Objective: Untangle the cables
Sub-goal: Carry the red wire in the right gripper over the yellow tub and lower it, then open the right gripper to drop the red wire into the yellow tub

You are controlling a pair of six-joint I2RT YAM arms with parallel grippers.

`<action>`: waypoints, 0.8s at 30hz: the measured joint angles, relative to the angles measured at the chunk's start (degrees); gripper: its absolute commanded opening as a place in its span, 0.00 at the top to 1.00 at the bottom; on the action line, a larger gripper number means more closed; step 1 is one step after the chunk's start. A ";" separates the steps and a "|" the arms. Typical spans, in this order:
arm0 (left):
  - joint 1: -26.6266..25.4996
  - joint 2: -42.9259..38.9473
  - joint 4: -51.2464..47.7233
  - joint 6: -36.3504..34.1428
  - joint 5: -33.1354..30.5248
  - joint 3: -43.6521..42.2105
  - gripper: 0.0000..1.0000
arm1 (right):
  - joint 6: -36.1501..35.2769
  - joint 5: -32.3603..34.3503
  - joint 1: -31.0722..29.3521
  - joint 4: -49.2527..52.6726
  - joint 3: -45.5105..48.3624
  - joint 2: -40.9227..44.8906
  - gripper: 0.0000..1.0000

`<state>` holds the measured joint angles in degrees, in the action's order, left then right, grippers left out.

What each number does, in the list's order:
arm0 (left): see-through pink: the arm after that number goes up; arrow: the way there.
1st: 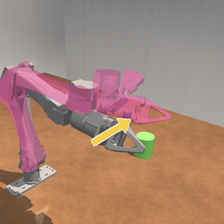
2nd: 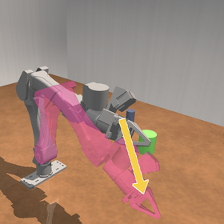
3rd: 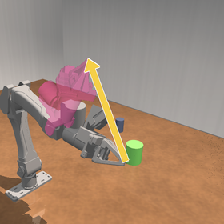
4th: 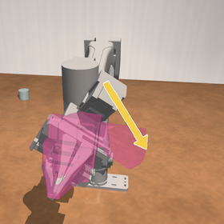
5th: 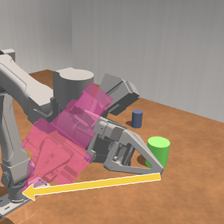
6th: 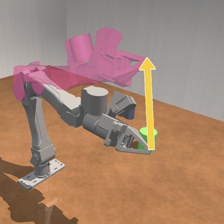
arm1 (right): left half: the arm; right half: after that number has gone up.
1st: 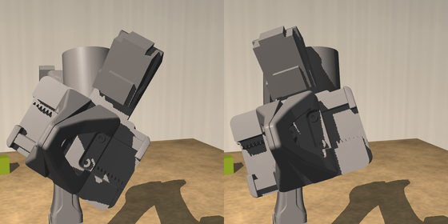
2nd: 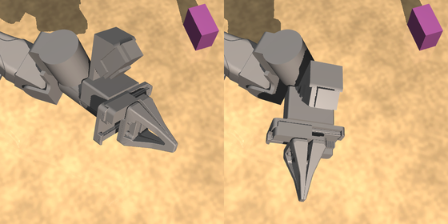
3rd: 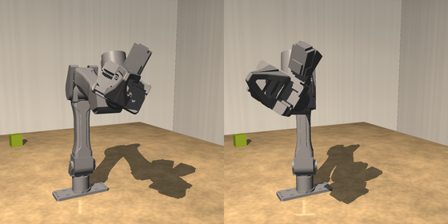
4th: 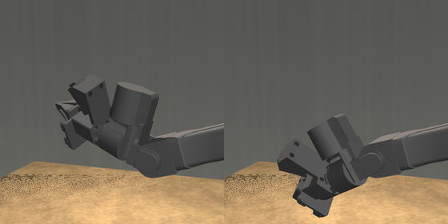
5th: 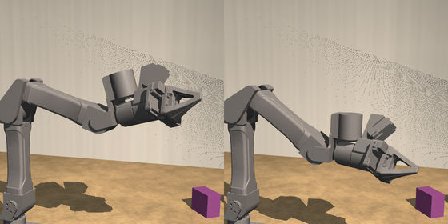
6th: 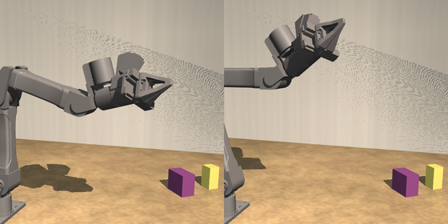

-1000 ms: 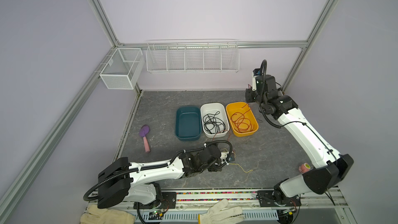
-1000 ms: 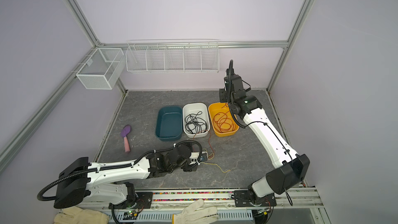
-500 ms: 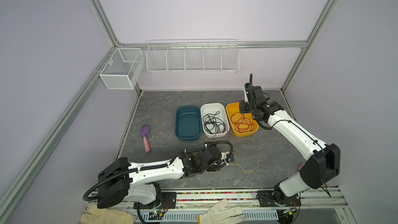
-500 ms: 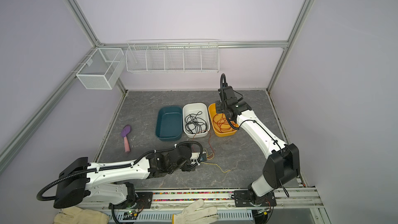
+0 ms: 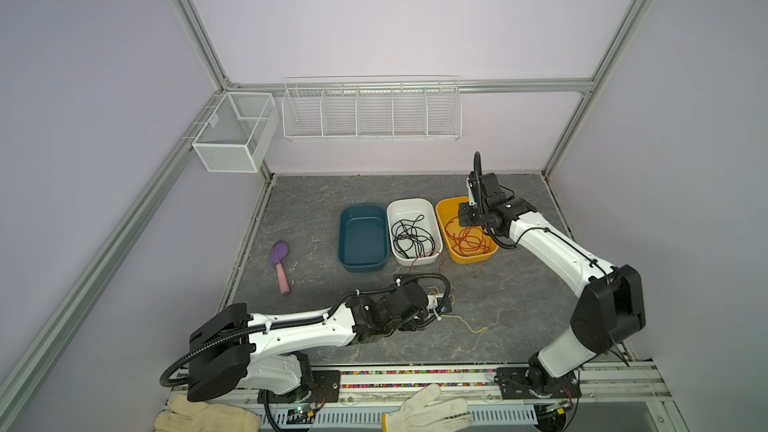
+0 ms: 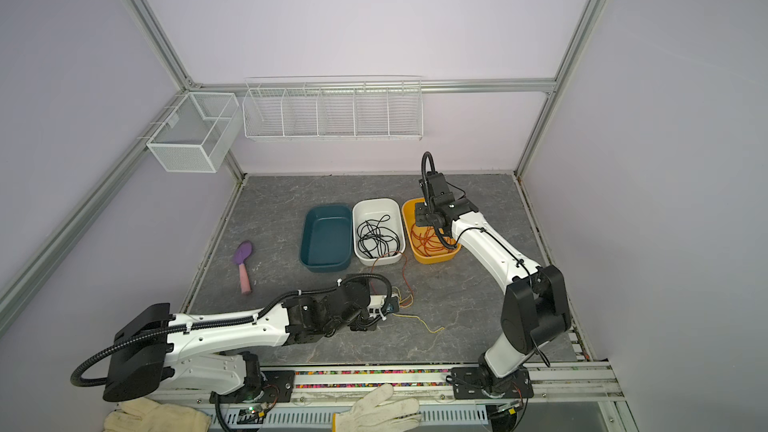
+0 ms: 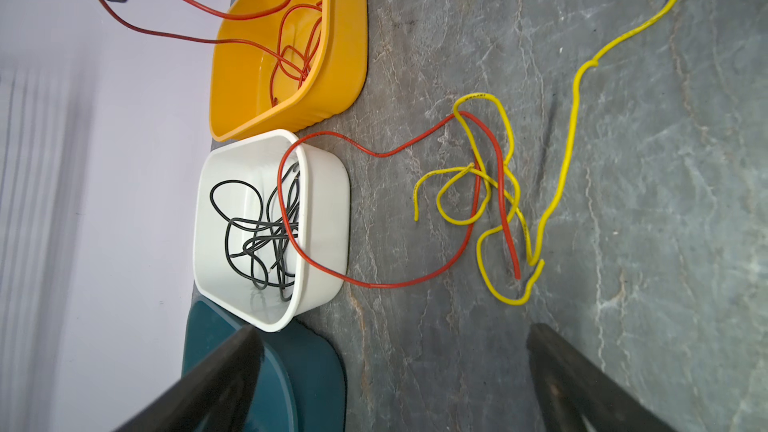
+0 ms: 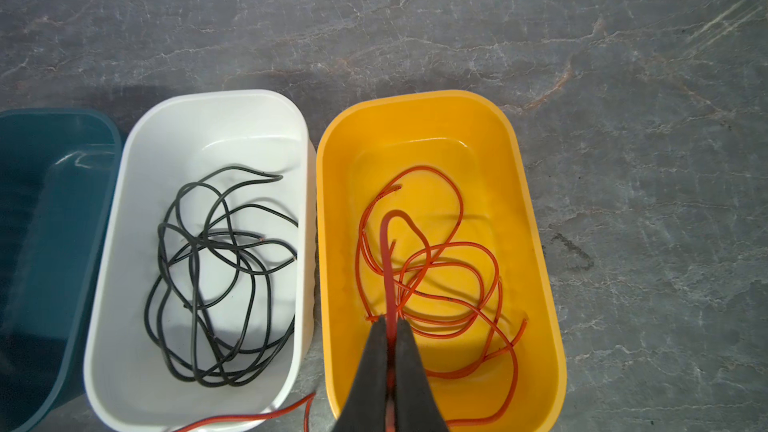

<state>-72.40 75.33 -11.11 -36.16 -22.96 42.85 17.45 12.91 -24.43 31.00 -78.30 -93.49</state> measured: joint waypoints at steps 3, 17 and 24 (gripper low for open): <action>-0.04 0.02 0.00 -0.11 -0.22 0.00 0.01 | 0.68 -1.88 0.70 0.57 0.00 -1.33 0.94; -0.66 0.02 0.02 -0.37 -1.03 0.00 0.01 | 1.25 -7.41 2.34 4.76 -0.55 -6.01 0.94; -0.96 0.02 0.02 -0.55 -1.29 0.00 0.01 | 1.25 -9.11 2.67 5.16 -1.25 -8.98 0.94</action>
<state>-73.36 75.35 -11.09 -36.71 -24.25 42.85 18.70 3.79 -21.76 36.16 -79.55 -102.48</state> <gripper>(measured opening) 0.994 0.061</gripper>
